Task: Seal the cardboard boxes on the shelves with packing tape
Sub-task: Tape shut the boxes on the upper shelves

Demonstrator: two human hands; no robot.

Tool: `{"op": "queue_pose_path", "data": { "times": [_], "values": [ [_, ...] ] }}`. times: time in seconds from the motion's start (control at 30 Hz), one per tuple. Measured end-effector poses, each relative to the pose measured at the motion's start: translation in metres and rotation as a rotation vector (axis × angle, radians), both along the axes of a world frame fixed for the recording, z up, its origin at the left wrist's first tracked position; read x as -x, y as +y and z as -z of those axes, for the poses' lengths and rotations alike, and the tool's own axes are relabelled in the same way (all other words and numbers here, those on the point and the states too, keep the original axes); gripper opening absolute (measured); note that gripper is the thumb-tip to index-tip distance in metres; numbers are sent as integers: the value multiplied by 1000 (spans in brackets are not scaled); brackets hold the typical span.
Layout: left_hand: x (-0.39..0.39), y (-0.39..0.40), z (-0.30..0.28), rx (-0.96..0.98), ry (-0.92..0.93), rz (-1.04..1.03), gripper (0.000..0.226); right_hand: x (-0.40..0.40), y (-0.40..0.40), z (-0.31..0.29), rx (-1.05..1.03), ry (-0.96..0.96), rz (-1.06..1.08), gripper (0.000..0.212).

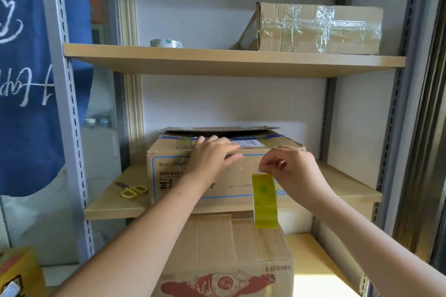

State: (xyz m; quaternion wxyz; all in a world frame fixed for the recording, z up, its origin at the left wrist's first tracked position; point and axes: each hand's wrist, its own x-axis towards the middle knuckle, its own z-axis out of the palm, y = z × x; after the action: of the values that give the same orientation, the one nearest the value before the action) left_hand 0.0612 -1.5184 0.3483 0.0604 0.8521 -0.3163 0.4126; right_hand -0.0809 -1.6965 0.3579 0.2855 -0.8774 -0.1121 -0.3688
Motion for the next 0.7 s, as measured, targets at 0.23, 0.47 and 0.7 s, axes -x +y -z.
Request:
{"op": "queue_pose_path", "data": {
  "times": [0.23,0.47,0.7],
  "values": [
    [-1,5,22,10,-256,-4,49,-3,5,-4,4,-36,-11,32],
    [9,-1,18,-20,-152,-37,47,4,7,-14,56,2,-39,17],
    [-32,34,-53,10,553,6,48,-8,6,-24,157,153,-73,10]
  ]
}}
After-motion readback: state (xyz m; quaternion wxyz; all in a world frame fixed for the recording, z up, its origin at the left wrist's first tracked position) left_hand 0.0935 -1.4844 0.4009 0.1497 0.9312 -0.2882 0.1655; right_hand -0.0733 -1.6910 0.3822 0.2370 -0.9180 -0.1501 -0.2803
